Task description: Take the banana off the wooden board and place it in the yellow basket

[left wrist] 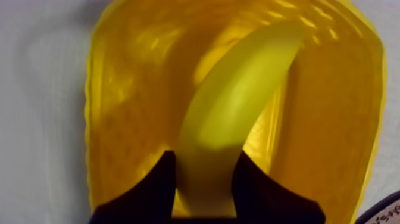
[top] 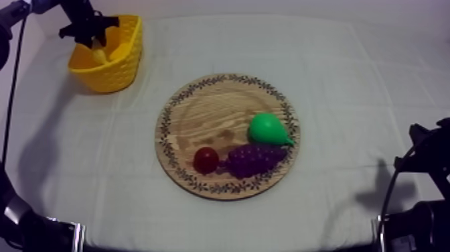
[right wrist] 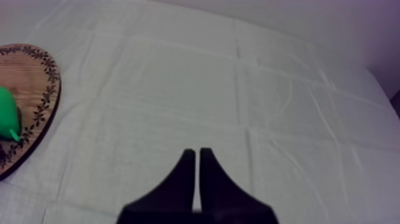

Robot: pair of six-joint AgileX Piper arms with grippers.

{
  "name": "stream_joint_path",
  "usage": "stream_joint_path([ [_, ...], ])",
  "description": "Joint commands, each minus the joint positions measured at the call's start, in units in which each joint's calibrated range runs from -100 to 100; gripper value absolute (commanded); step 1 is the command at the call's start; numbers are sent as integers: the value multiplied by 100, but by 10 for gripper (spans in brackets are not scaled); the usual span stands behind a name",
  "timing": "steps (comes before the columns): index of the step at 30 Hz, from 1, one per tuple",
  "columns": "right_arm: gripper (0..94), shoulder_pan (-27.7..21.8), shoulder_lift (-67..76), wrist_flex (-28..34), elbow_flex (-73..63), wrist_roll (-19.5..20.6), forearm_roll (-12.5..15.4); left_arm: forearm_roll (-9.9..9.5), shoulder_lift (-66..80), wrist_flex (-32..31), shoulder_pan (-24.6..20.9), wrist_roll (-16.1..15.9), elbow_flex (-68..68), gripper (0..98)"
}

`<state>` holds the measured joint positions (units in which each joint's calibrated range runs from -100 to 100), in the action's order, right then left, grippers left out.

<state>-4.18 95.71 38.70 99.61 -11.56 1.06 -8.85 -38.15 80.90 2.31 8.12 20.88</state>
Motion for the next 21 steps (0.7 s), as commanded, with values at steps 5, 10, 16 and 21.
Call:
stream_joint_path([
  [5, 4, -3, 5, 1, 5, 1, -1, 97, 162, -360, -14, -220, -247, 436],
  [10, 4, -3, 5, 1, 5, 1, -1, 154, 364, -598, -35, -261, -482, 449],
  [16, 4, -3, 5, 1, 5, 1, -1, 222, 694, -1008, -33, -346, -902, 358],
  [21, 4, -3, 5, 1, 5, 1, -1, 389, 1347, -1752, -21, -582, -1865, 66],
])
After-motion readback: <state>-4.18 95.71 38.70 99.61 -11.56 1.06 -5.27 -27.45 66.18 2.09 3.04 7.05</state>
